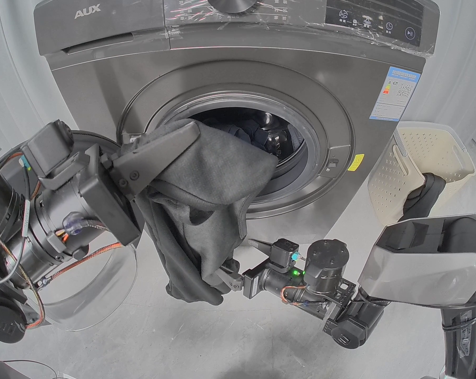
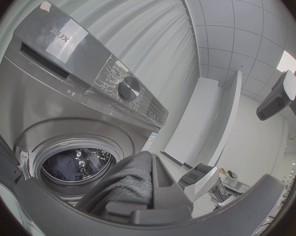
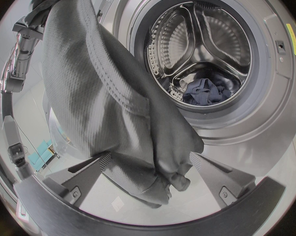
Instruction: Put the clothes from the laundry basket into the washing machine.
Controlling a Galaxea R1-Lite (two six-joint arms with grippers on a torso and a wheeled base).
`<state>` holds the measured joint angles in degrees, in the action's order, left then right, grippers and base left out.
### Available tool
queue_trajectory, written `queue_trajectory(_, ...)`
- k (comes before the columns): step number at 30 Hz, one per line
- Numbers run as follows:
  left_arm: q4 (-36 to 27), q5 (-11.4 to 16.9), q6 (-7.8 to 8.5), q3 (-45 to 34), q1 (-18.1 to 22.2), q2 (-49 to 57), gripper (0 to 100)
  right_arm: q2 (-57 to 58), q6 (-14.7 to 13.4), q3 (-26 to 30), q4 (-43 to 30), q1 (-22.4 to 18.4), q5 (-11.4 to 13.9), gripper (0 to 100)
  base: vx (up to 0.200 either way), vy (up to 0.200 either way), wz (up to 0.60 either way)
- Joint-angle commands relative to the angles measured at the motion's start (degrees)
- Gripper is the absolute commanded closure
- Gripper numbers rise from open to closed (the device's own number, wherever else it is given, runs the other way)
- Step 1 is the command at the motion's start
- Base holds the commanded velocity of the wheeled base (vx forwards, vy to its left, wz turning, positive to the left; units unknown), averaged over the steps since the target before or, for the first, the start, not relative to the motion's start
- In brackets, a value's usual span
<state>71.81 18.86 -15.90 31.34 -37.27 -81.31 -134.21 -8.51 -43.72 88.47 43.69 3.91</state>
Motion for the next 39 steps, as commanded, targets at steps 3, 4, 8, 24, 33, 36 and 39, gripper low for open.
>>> queue_trajectory(3, -0.01, -0.05, -0.01, -0.14, 0.00, -0.08, 100, -1.23, 0.07, -5.15, 0.04, -0.10, -0.13, 0, 0.000, 0.000, 0.00)
queue_trajectory(4, -0.01, -0.14, -0.01, -0.23, 0.00, -0.08, 100, -1.41, 0.07, -5.68, 0.04, -0.10, -0.13, 0, 0.000, 0.000, 0.00)
queue_trajectory(8, -0.01, -0.23, -0.01, -0.14, 0.09, -0.16, 100, -1.41, 0.07, -6.56, 0.13, 0.52, -0.05, 0, 0.000, 0.000, 0.00)
queue_trajectory(24, 0.08, -0.31, -0.19, -0.14, 2.81, -0.08, 100, 8.70, 1.48, 3.90, 0.13, -0.71, 0.04, 100, 0.000, 0.000, 0.00)
queue_trajectory(33, 0.34, -0.67, -0.28, -0.23, 2.99, 0.36, 100, 17.40, 1.92, 16.21, 0.04, -5.72, -0.13, 100, 0.000, 0.000, 0.00)
queue_trajectory(36, 0.43, -0.49, -0.36, -0.32, 3.69, 0.72, 100, 18.54, 1.83, 18.58, 0.13, -6.51, -0.49, 100, 0.000, 0.000, 0.00)
queue_trajectory(39, 0.61, -0.31, -0.36, -0.76, 4.83, 0.89, 100, 18.98, 1.74, 21.04, 0.13, -6.43, -0.57, 100, 0.000, 0.000, 0.00)
